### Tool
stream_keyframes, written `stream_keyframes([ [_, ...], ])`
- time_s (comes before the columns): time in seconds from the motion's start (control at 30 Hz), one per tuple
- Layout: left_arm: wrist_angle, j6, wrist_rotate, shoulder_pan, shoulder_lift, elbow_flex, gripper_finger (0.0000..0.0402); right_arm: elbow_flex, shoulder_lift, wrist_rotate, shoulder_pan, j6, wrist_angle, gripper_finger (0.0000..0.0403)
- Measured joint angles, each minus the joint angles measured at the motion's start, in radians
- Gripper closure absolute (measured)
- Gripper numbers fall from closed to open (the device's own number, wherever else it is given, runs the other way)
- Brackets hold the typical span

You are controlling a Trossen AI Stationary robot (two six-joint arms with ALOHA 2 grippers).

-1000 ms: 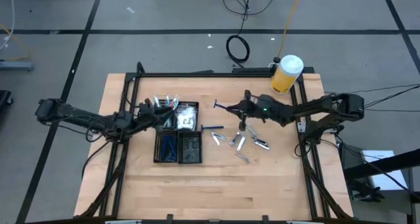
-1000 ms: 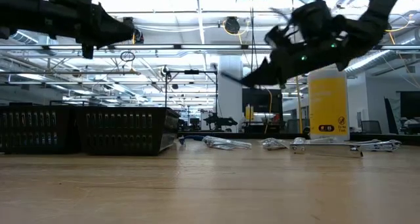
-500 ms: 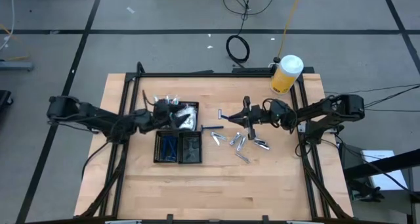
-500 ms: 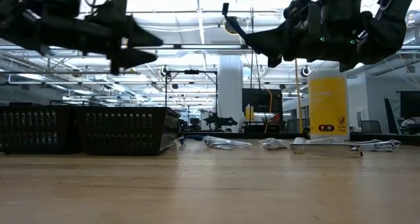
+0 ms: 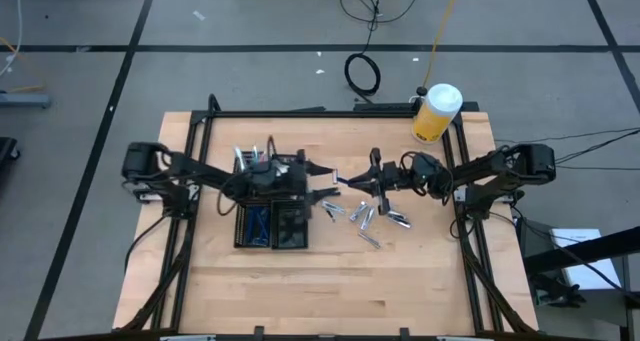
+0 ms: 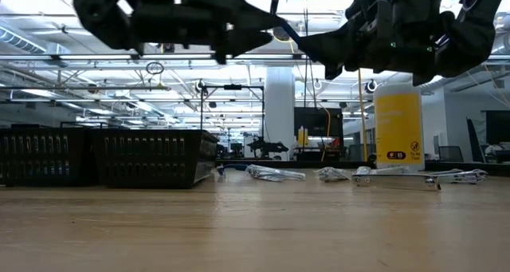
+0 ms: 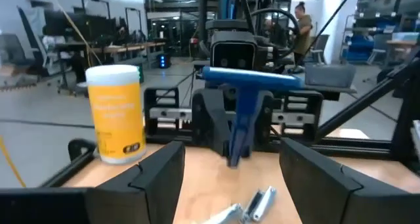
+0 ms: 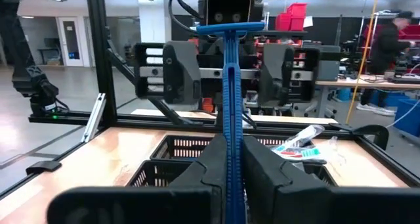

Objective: Pick & Place Travel size toiletries
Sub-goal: Put the blue razor into the bottom left black bin

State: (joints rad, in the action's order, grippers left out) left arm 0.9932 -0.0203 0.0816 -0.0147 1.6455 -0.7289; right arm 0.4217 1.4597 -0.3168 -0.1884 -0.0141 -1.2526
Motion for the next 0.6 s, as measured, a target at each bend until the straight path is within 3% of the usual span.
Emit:
stream_keyframes([
  [0.23, -0.003, -0.036, 0.001, -0.005, 0.103, -0.096, 0.0172, 0.0, 0.0, -0.002, 0.006, 0.001, -0.001, 0.0384],
  [0.6, 0.005, -0.059, -0.027, -0.005, 0.107, -0.102, 0.0212, 0.001, 0.0, -0.003, 0.006, 0.011, 0.015, 0.0384],
])
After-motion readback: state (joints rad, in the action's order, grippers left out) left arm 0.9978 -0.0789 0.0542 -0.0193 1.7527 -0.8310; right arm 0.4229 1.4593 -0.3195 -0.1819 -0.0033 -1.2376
